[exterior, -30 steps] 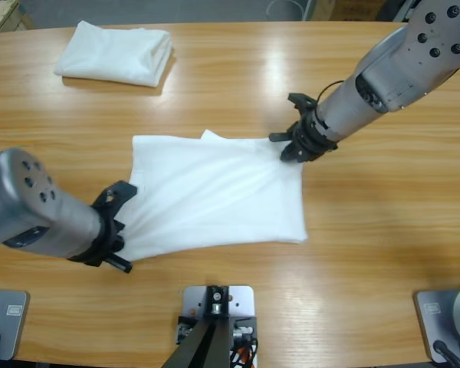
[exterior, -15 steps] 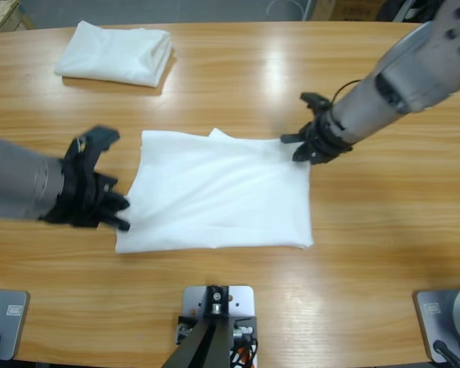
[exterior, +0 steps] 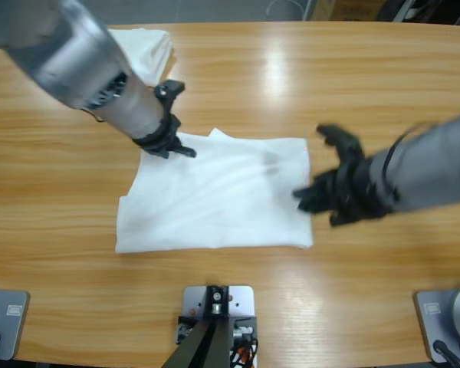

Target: Fold clothes

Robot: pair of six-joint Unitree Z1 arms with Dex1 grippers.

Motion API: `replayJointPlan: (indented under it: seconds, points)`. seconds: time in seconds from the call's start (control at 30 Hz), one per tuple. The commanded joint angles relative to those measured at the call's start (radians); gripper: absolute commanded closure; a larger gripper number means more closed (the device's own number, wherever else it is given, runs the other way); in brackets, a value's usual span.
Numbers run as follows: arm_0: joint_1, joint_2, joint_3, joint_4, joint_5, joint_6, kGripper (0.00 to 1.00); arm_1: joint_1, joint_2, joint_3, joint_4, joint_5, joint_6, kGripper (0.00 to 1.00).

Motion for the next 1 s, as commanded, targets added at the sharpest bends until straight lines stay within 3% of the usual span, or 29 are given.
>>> replayJointPlan:
  seconds: [0.03, 0.3, 0.53, 0.87, 1.0]
  points:
    - [0.014, 0.121, -0.015, -0.012, 0.01, 0.008, 1.0, 0.042, 0.053, 0.182, -0.168, 0.0, 0.062, 1.0]
    - [0.015, 0.17, -0.018, -0.011, 0.002, 0.008, 1.0, 0.042, 0.133, 0.198, -0.23, 0.005, 0.076, 1.0]
    - [0.025, 0.175, -0.015, -0.01, 0.002, 0.017, 1.0, 0.042, 0.154, 0.209, -0.106, -0.025, 0.153, 1.0]
    - [0.032, 0.18, -0.008, -0.005, 0.03, 0.021, 1.0, 0.042, 0.162, 0.219, -0.083, -0.039, 0.159, 1.0]
    - [0.081, 0.114, -0.005, 0.001, 0.045, 0.022, 1.0, 0.042, 0.156, 0.227, -0.083, -0.039, 0.159, 1.0]
